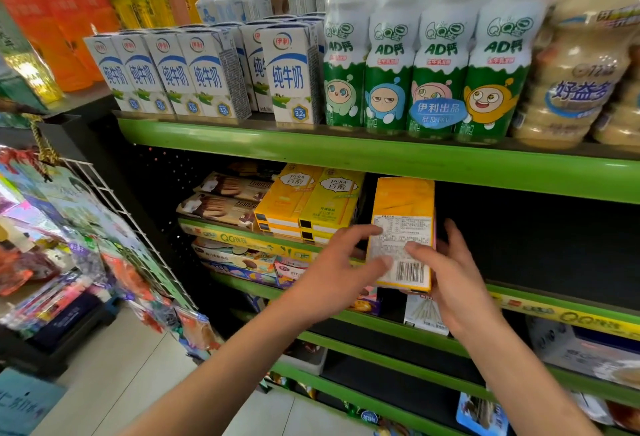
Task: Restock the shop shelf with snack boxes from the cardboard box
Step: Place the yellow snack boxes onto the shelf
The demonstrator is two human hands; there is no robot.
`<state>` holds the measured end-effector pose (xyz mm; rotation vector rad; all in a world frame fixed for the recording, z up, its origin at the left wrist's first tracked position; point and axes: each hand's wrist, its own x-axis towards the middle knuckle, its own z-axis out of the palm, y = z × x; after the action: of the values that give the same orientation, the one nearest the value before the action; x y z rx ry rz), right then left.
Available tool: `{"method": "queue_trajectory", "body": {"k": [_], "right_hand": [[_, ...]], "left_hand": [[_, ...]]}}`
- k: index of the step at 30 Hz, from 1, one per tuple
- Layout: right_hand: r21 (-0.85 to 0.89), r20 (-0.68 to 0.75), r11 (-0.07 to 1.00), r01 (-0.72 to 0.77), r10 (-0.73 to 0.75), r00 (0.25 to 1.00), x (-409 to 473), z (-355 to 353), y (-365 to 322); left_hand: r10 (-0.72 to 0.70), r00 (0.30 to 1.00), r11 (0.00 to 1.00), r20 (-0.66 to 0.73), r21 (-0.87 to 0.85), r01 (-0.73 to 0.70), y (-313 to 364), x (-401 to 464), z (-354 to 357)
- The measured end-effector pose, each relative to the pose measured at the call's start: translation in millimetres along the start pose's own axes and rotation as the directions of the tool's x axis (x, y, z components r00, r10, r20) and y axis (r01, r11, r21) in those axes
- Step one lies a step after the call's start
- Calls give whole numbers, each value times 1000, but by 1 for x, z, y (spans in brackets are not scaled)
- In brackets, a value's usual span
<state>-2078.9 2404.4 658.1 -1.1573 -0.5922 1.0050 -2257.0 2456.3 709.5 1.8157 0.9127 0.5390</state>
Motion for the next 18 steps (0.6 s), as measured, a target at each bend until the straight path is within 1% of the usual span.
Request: {"method": "queue_trajectory", "body": {"k": [2,4,5,7,8,11,13,15,17,18], "right_hand": [[20,40,1000,-4,3,999,-7,3,-3],[41,93,998,-40,37,995,-14,3,-6],[53,112,997,-60,53,992,-16,1,-7],[81,139,992,-98,86,987,-20,-3,-7],[84,154,991,-106,92,984,-21,-6,-6],[36,180,995,-93,85,980,-30,-9,-3],[38,194,994,-105,95,976,-36,-12,-2],[87,206,986,-139,119,971,-39,-17,-4],[163,217,970,-182,145,965,-40,-25,-6],[210,223,955,-211,164,961,-42,-30,-7]], "left_hand": [[31,999,994,39,101,-35,4,2,15],[23,999,992,32,121,-27,4,4,30],[9,1000,995,27,103,-11,3,5,37],[-7,1000,1000,28,24,6,1,5,47],[-7,999,999,44,-41,9,-1,5,49],[-9,990,951,139,-304,51,-10,6,44],[-1,984,848,177,-521,95,-19,5,38],[10,978,688,209,-711,145,-31,3,36],[53,955,507,292,-831,226,-42,2,34],[103,933,436,345,-859,270,-47,1,34]]}}
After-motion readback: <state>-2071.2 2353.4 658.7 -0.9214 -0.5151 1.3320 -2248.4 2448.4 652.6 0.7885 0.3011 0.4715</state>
